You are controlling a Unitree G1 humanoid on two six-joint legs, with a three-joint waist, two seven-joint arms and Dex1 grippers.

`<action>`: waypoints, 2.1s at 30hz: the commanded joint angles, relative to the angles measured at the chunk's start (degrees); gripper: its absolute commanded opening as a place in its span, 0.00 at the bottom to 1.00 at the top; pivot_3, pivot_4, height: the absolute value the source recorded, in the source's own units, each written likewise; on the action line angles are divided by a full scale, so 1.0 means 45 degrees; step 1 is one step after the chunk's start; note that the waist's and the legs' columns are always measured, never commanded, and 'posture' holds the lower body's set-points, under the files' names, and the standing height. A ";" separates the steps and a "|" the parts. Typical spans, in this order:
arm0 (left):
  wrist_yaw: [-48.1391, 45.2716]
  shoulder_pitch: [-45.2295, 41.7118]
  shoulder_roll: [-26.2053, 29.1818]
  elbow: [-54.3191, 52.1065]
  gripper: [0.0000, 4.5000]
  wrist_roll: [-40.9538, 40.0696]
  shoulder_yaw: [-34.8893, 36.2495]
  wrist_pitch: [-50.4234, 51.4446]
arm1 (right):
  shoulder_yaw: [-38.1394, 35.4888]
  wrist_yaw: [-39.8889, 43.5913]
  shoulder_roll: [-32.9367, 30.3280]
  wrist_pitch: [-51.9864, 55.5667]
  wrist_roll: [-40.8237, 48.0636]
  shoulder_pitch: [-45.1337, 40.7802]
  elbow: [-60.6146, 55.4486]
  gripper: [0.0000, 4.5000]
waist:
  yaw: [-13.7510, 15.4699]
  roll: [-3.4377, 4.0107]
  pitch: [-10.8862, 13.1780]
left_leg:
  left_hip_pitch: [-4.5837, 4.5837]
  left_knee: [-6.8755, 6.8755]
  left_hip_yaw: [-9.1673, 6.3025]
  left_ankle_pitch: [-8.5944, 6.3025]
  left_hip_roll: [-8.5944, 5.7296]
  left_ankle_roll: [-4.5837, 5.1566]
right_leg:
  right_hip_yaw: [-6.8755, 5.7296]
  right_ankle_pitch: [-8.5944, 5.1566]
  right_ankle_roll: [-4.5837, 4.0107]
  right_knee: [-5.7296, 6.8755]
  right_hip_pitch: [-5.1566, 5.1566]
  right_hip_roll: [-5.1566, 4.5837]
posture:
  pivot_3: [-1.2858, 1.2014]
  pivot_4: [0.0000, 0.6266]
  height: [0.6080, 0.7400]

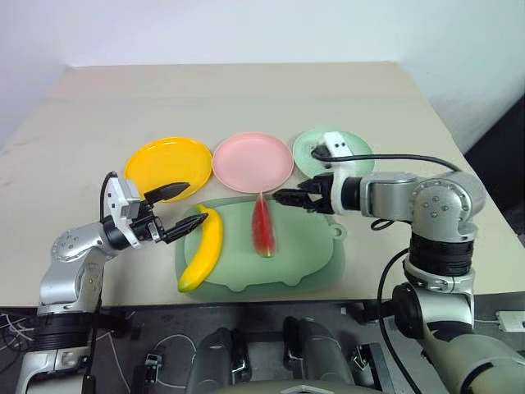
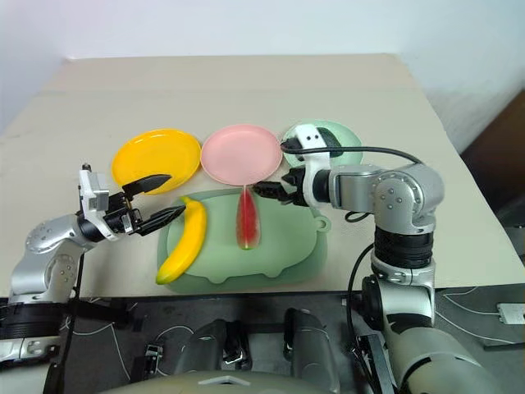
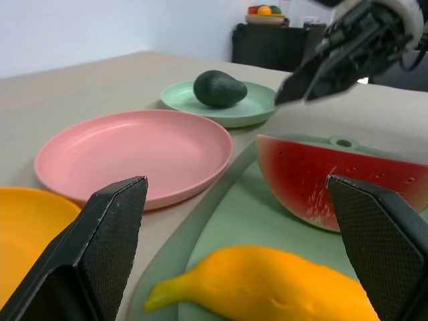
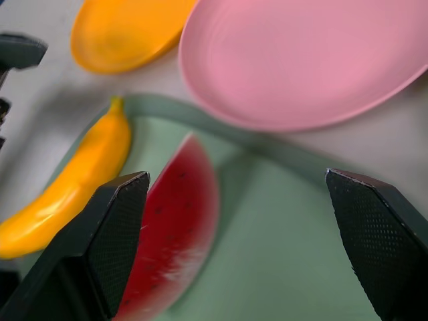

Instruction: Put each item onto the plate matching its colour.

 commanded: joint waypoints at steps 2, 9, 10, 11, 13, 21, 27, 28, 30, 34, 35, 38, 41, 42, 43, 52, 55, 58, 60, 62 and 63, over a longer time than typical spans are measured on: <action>-0.0029 -0.0115 -0.0062 -0.0158 1.00 0.0019 0.0013 -0.0206 | 0.0291 -0.2395 0.0050 0.0085 0.2838 -0.0389 0.0691 0.99 | 0.0006 0.0000 0.0000 | 0.0001 -0.0003 0.0000 0.0001 0.0000 -0.0001 | 0.0000 0.0003 0.0004 0.0001 0.0000 0.0002 | 0.52 0.24 0.67; -0.0107 -0.0051 -0.0050 -0.0208 1.00 -0.0016 -0.0013 -0.0068 | 0.1508 -0.5550 0.0615 0.0085 0.5935 -0.0712 0.2144 0.99 | 0.0005 0.0000 -0.0001 | 0.0006 -0.0002 0.0001 0.0002 0.0000 -0.0001 | 0.0001 0.0006 0.0010 0.0002 0.0007 0.0007 | 0.52 0.24 0.67; -0.0123 -0.0046 -0.0046 -0.0214 1.00 -0.0018 -0.0023 -0.0050 | 0.1627 -0.5892 0.0671 0.0085 0.6175 -0.0772 0.2349 0.99 | 0.0006 0.0000 -0.0001 | 0.0007 -0.0002 0.0002 0.0002 0.0000 -0.0001 | 0.0001 0.0006 0.0011 0.0002 0.0008 0.0007 | 0.52 0.24 0.67; -0.0139 -0.0068 -0.0038 -0.0203 1.00 -0.0005 -0.0042 -0.0039 | 0.1736 -0.6172 0.0707 0.0085 0.6352 -0.0862 0.2560 0.99 | 0.0016 0.0000 -0.0001 | 0.0007 -0.0002 0.0003 0.0002 0.0000 -0.0001 | 0.0002 0.0007 0.0012 0.0003 0.0008 0.0007 | 0.52 0.24 0.67; -0.0150 -0.0110 -0.0033 -0.0197 1.00 -0.0013 -0.0053 0.0008 | 0.2029 -0.6560 0.0762 0.0085 0.6547 -0.1059 0.2957 0.99 | 0.0035 0.0000 -0.0001 | 0.0006 -0.0001 0.0003 0.0003 0.0000 0.0000 | 0.0001 0.0007 0.0012 0.0002 0.0013 0.0008 | 0.52 0.24 0.67; -0.0282 -0.0372 0.0080 -0.0006 1.00 0.0038 -0.0043 -0.0024 | 0.4311 -0.6110 -0.0021 0.0085 0.5465 -0.1584 0.2879 0.99 | 0.0029 0.0003 -0.0003 | 0.0012 -0.0001 0.0004 0.0003 0.0000 0.0001 | 0.0002 0.0008 0.0016 0.0002 0.0018 0.0012 | 0.52 0.24 0.67; -0.0268 -0.0522 -0.0072 0.0146 1.00 0.0096 -0.0197 -0.0135 | 0.5567 -0.4530 -0.0722 0.0085 0.3971 -0.1783 0.2216 0.99 | 0.0040 -0.0007 -0.0011 | 0.0018 -0.0001 0.0000 0.0003 0.0000 0.0001 | 0.0002 0.0007 0.0016 -0.0002 0.0026 0.0010 | 0.52 0.24 0.67; -0.0268 -0.0512 -0.0074 0.0143 1.00 0.0097 -0.0206 -0.0151 | 0.5684 -0.4269 -0.0757 0.0085 0.3693 -0.1798 0.2117 0.99 | 0.0041 -0.0008 -0.0012 | 0.0020 -0.0001 -0.0001 0.0003 0.0001 0.0001 | 0.0002 0.0007 0.0016 -0.0002 0.0027 0.0009 | 0.52 0.24 0.67; -0.0259 -0.0567 -0.0062 0.0200 1.00 0.0089 -0.0212 -0.0174 | 0.5906 -0.3742 -0.0768 0.0085 0.3084 -0.1819 0.1957 0.99 | 0.0036 -0.0009 -0.0012 | 0.0020 -0.0001 0.0000 0.0003 0.0000 0.0001 | 0.0002 0.0007 0.0016 -0.0002 0.0028 0.0009 | 0.52 0.24 0.67; -0.0284 -0.0593 0.0004 0.0248 1.00 0.0089 -0.0192 -0.0205 | 0.6204 -0.2724 -0.0737 0.0085 0.2051 -0.1794 0.1587 0.85 | 0.0035 -0.0010 -0.0015 | 0.0022 -0.0001 0.0000 0.0003 0.0001 0.0001 | 0.0002 0.0007 0.0016 -0.0002 0.0028 0.0009 | 0.52 0.24 0.67; -0.0300 -0.0601 0.0027 0.0264 1.00 0.0086 -0.0180 -0.0208 | 0.6245 -0.2515 -0.0709 0.0085 0.1870 -0.1772 0.1545 0.79 | 0.0035 -0.0010 -0.0015 | 0.0022 -0.0001 0.0000 0.0003 0.0001 0.0001 | 0.0002 0.0007 0.0015 -0.0002 0.0028 0.0009 | 0.52 0.24 0.67; -0.0334 -0.0604 0.0076 0.0307 1.00 0.0099 -0.0149 -0.0239 | 0.6324 -0.1957 -0.0651 0.0085 0.1426 -0.1704 0.1438 0.55 | 0.0031 -0.0010 -0.0018 | 0.0022 -0.0001 0.0000 0.0003 0.0002 0.0000 | 0.0002 0.0007 0.0016 -0.0002 0.0025 0.0009 | 0.52 0.24 0.67; -0.0348 -0.0575 0.0092 0.0325 1.00 0.0096 -0.0102 -0.0269 | 0.6331 -0.1483 -0.0634 0.0085 0.0899 -0.1688 0.1272 0.49 | 0.0031 -0.0010 -0.0018 | 0.0022 -0.0002 0.0000 0.0003 0.0003 0.0000 | 0.0001 0.0007 0.0015 -0.0003 0.0026 0.0009 | 0.52 0.24 0.67; -0.0351 -0.0558 0.0095 0.0321 1.00 0.0093 -0.0091 -0.0273 | 0.6302 -0.1343 -0.0630 0.0085 0.0712 -0.1702 0.1219 0.49 | 0.0031 -0.0010 -0.0018 | 0.0022 -0.0002 0.0001 0.0002 0.0003 0.0000 | 0.0001 0.0007 0.0015 -0.0003 0.0025 0.0009 | 0.52 0.24 0.67; -0.0347 -0.0544 0.0095 0.0317 1.00 0.0095 -0.0082 -0.0278 | 0.6182 -0.1159 -0.0596 0.0063 0.0463 -0.1725 0.1079 0.49 | 0.0030 -0.0010 -0.0018 | 0.0021 -0.0002 0.0000 0.0002 0.0003 0.0000 | 0.0001 0.0006 0.0015 -0.0004 0.0024 0.0008 | 0.52 0.24 0.67; -0.0155 -0.0442 0.0203 0.0158 1.00 -0.0012 0.0217 -0.0251 | 0.3791 0.1327 -0.0440 -0.2534 -0.1061 -0.4297 0.2609 0.49 | 0.0017 -0.0004 -0.0012 | 0.0002 -0.0003 0.0005 0.0003 0.0003 -0.0001 | 0.0002 0.0007 0.0015 -0.0001 -0.0002 0.0011 | 0.52 0.24 0.67; -0.0101 -0.0328 0.0230 0.0099 1.00 0.0035 0.0258 -0.0295 | 0.2705 0.1699 0.0367 -0.4222 -0.1926 -0.5395 0.5936 0.49 | 0.0010 -0.0007 -0.0014 | 0.0009 -0.0011 0.0010 0.0003 0.0005 -0.0002 | 0.0000 0.0007 0.0016 -0.0002 0.0003 0.0017 | 0.52 0.24 0.67; 0.0019 -0.0093 0.0192 -0.0132 1.00 0.0009 0.0340 -0.0299 | 0.2793 0.2376 0.0912 -0.6646 -0.3637 -0.6613 0.9959 0.49 | -0.0023 -0.0004 -0.0012 | 0.0009 -0.0012 0.0031 0.0005 0.0004 -0.0003 | 0.0001 0.0008 0.0017 0.0006 -0.0002 0.0025 | 0.52 0.24 0.67; 0.0141 0.0015 0.0147 -0.0251 1.00 0.0026 0.0344 -0.0244 | 0.3166 0.3016 0.1267 -0.7886 -0.4640 -0.7223 1.1800 0.49 | 0.0003 -0.0003 -0.0011 | 0.0005 -0.0012 0.0041 0.0005 0.0002 -0.0003 | 0.0002 0.0007 0.0019 0.0016 -0.0011 0.0030 | 0.52 0.24 0.67; 0.0273 0.0079 0.0075 -0.0359 1.00 0.0024 0.0333 -0.0228 | 0.3355 0.3507 0.1662 -0.9010 -0.5524 -0.7662 1.3253 0.49 | -0.0020 -0.0002 -0.0009 | -0.0001 -0.0012 0.0045 0.0005 -0.0001 -0.0003 | 0.0004 0.0002 0.0027 0.0028 -0.0020 0.0026 | 0.52 0.24 0.67; 0.0339 0.0103 0.0036 -0.0419 1.00 0.0017 0.0315 -0.0229 | 0.3378 0.3687 0.1877 -0.9495 -0.5895 -0.7845 1.3958 0.49 | -0.0043 -0.0002 -0.0009 | -0.0004 -0.0012 0.0049 0.0005 -0.0002 -0.0003 | 0.0006 0.0000 0.0030 0.0047 -0.0030 0.0022 | 0.52 0.24 0.67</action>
